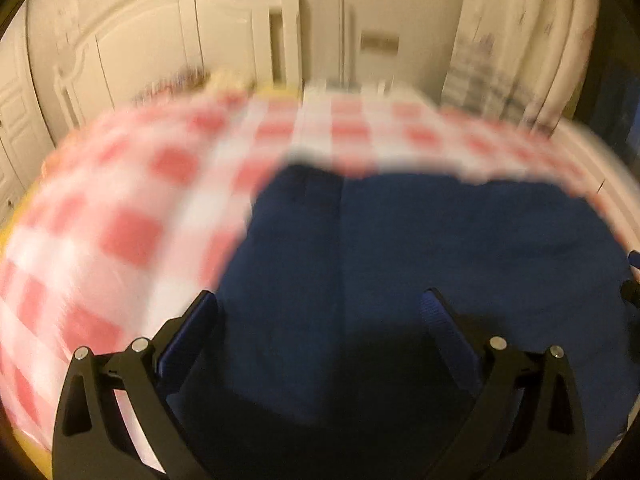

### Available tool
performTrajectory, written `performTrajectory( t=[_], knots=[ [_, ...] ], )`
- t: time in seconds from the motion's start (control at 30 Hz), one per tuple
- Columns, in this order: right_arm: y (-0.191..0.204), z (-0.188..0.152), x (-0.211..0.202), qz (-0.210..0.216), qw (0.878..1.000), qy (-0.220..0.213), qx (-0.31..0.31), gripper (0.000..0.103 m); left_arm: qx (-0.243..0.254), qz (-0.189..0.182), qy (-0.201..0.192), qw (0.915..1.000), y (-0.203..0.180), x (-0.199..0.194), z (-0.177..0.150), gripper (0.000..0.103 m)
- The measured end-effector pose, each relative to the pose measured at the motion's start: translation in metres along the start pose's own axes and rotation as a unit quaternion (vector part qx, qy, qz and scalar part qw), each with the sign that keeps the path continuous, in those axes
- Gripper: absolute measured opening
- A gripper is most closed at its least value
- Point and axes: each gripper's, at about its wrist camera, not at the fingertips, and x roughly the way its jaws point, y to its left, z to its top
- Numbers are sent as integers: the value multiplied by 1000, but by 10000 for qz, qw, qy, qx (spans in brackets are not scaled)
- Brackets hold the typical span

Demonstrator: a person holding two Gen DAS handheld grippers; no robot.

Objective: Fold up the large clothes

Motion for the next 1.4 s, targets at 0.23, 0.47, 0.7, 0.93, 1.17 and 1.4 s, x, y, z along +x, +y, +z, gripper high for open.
performTrajectory(
  t=[0.23, 0.47, 0.7, 0.93, 1.17, 1.4],
  knots=[
    [-7, -6, 12, 186, 9997, -81, 117, 99, 140, 236, -101, 9996, -4, 8, -3, 101],
    [0, -7, 18, 89, 9999, 64, 21, 99, 496, 747, -76, 9959, -21, 13, -5, 101],
    [6, -4, -1, -186, 9998, -76, 41, 98, 520, 886, -144, 9946, -24, -9, -7, 99],
    [83, -7, -50, 18, 9901, -824, -1140, 98, 893, -156, -999, 9909, -78, -82, -20, 101],
    [84, -27, 1, 109, 9933, -207, -1131, 99, 1079, -173, -374, 9933, -99, -20, -38, 101],
    [70, -25, -14, -63, 9940, -202, -1071, 97, 735, -72, -531, 9959, -73, -43, -39, 101]
  ],
)
